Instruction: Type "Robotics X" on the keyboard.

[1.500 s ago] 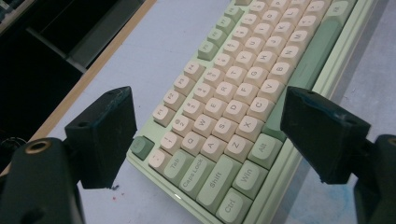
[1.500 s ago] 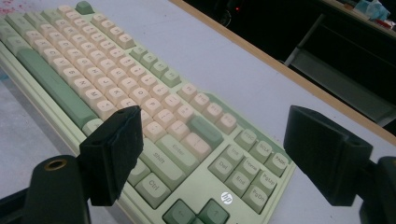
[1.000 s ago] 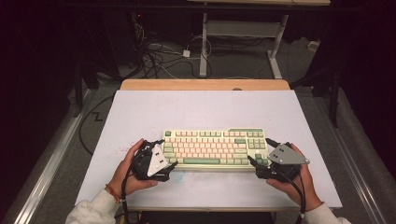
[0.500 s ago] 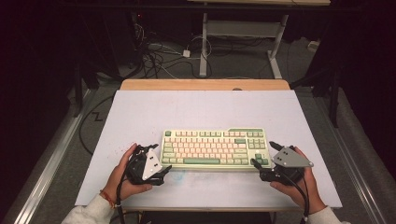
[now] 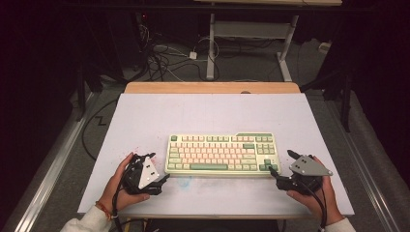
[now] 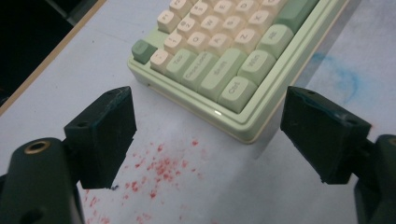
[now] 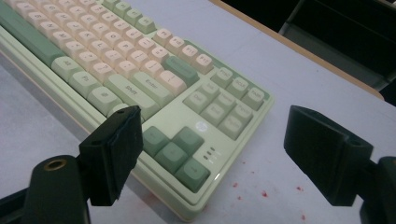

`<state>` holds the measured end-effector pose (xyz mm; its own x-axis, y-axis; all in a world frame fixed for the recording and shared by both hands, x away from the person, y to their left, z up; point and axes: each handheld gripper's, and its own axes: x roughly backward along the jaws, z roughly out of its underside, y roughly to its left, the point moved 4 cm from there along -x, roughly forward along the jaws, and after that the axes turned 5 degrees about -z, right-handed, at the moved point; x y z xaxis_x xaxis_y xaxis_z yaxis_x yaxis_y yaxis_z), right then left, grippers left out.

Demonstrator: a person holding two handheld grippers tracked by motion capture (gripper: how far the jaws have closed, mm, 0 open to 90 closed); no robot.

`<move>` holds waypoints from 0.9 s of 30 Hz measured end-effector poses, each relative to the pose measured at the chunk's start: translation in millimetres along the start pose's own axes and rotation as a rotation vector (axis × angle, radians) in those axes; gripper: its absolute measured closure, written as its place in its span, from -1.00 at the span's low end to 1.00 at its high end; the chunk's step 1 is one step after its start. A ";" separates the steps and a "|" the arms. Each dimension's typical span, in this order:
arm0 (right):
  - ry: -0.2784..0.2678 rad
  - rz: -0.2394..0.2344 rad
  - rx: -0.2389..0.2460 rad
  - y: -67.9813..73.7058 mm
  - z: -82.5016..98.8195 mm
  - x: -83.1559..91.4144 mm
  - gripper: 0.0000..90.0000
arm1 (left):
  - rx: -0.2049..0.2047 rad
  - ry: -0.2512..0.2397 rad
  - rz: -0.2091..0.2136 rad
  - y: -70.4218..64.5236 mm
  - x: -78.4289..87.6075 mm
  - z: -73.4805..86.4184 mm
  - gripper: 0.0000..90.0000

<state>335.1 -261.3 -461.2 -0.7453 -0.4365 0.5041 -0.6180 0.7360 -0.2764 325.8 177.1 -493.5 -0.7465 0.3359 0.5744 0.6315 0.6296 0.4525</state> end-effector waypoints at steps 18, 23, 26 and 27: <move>0.064 0.021 -0.075 -17.1 37.5 -3.2 -0.55 | 0.083 0.077 0.037 12.9 -3.3 34.6 -0.62; 0.090 0.013 -0.089 -18.1 45.6 -7.6 -0.55 | 0.075 0.089 0.044 8.3 -3.6 36.1 -0.62; 0.078 0.015 -0.088 -17.3 42.5 -8.0 -0.55 | 0.090 0.083 0.046 8.2 -1.7 35.9 -0.62; 0.074 0.015 -0.085 -16.4 41.3 -7.7 -0.55 | 0.087 0.082 0.040 8.2 -1.5 35.6 -0.62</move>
<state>340.6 -291.4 -494.3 -0.7322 -0.3879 0.5599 -0.5808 0.7850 -0.2156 324.6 206.6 -514.9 -0.6989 0.3057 0.6466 0.6374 0.6763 0.3693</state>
